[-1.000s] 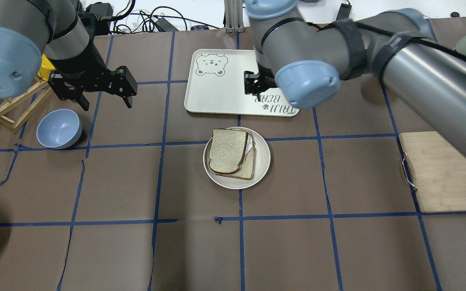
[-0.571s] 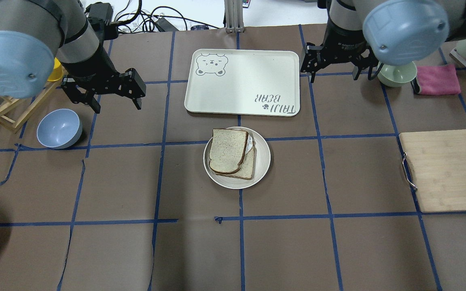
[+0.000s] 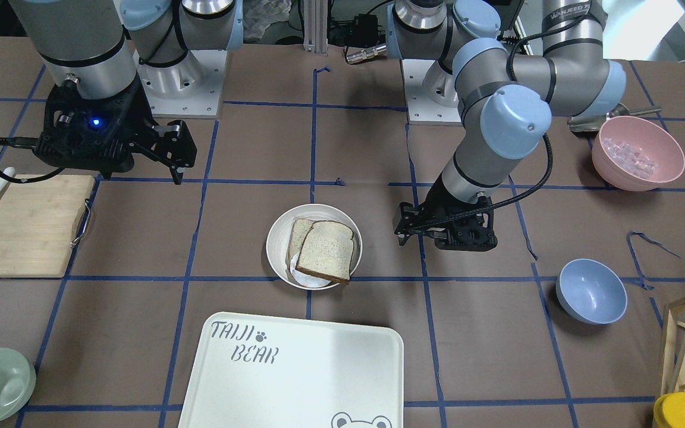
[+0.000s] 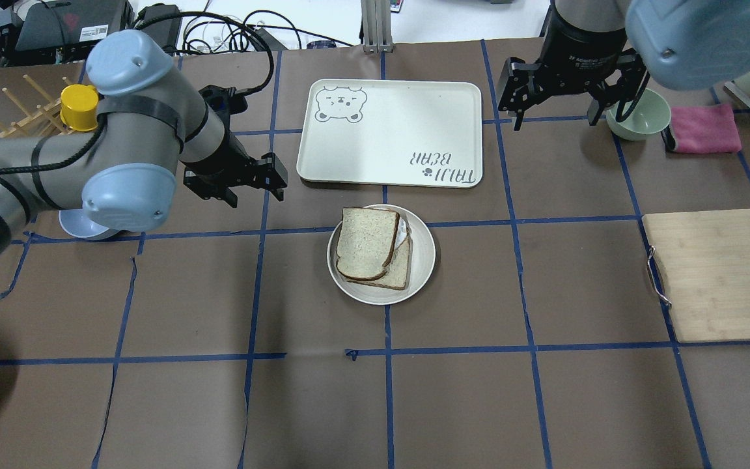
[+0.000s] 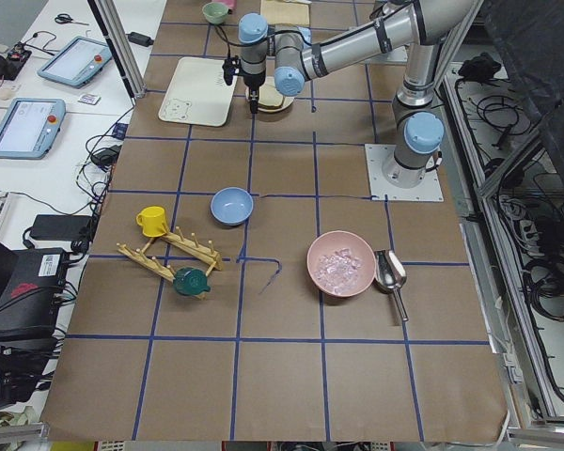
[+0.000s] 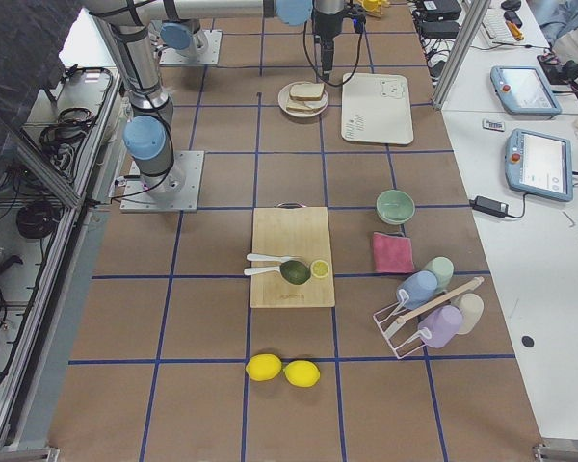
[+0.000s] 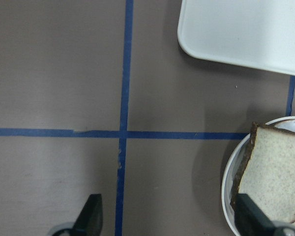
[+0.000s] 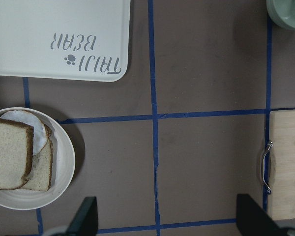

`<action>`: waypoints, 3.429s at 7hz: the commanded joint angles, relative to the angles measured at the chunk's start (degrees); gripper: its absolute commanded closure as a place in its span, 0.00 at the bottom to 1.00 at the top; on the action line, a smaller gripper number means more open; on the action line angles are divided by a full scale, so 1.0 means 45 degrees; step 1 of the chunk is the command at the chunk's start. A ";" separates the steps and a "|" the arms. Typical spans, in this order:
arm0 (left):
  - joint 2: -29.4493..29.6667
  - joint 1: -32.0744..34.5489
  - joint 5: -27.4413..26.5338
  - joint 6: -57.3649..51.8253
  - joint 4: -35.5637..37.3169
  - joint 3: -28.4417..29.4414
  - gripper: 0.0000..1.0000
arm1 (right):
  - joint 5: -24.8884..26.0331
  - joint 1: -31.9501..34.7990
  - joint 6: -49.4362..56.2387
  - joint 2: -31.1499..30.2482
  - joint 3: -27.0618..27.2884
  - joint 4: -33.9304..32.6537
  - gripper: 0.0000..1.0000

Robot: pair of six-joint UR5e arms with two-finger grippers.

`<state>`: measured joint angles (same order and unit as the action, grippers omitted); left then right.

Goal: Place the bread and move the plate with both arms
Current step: 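Reach the left gripper to the white plate's rim and grasp it, then slide the plate with the left gripper onto the bear-printed tray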

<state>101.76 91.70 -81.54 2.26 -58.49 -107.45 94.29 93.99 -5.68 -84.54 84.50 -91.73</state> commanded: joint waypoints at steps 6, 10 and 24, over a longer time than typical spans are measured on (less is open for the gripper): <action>0.2268 0.1457 0.0679 -0.0132 0.1630 -0.0302 0.46 | -0.0114 -0.0009 -0.0143 -0.0099 0.0012 -0.0083 0.00; 0.2835 0.1457 0.0718 -0.0484 0.1846 -0.0302 0.49 | -0.0114 -0.0028 -0.0163 -0.0099 0.0012 -0.0161 0.00; 0.2813 0.0580 0.3174 0.0337 0.0088 0.2796 1.00 | -0.0114 -0.0048 -0.0163 -0.0099 0.0031 -0.0122 0.00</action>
<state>112.77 95.33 -69.38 4.04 -57.85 -98.40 93.78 93.78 -6.42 -84.99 84.57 -92.28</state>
